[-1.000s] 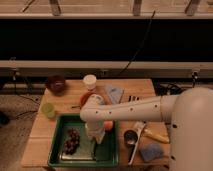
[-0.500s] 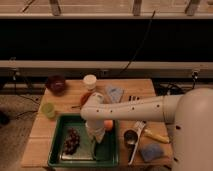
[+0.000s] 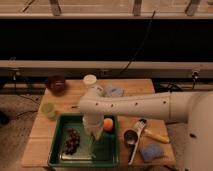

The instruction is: Place pepper in plastic cup

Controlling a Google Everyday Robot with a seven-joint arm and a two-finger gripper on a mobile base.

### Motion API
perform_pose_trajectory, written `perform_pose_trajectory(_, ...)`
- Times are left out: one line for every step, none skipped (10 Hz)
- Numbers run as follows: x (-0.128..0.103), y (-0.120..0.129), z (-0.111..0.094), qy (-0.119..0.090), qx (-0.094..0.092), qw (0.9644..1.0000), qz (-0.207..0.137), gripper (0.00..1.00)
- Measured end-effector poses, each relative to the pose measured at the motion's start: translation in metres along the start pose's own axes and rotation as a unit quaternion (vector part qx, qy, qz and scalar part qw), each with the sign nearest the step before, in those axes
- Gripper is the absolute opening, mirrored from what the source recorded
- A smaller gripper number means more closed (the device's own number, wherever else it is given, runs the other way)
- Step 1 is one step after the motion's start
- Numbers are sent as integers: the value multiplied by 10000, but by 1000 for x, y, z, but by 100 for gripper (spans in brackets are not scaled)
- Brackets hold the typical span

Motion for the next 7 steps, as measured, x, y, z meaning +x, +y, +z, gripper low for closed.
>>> perform_pose_trajectory(1, -11, -21, -54, 15, 10000, -55, 0)
perform_pose_trajectory(3, -26, -35, -118, 43, 9999, -109, 0)
perform_pose_trajectory(7, -40, -46, -175, 74, 9997, -138, 0)
perform_pose_trajectory(12, -57, -63, -320, 183, 9992, -144, 0)
perform_pose_trajectory(18, -62, -80, -462, 313, 9984, -68, 0)
perform_pose_trajectory(20, -62, -88, -535, 358, 9979, -22, 0)
perform_pose_trajectory(20, -65, -92, -572, 411, 9975, -16, 0)
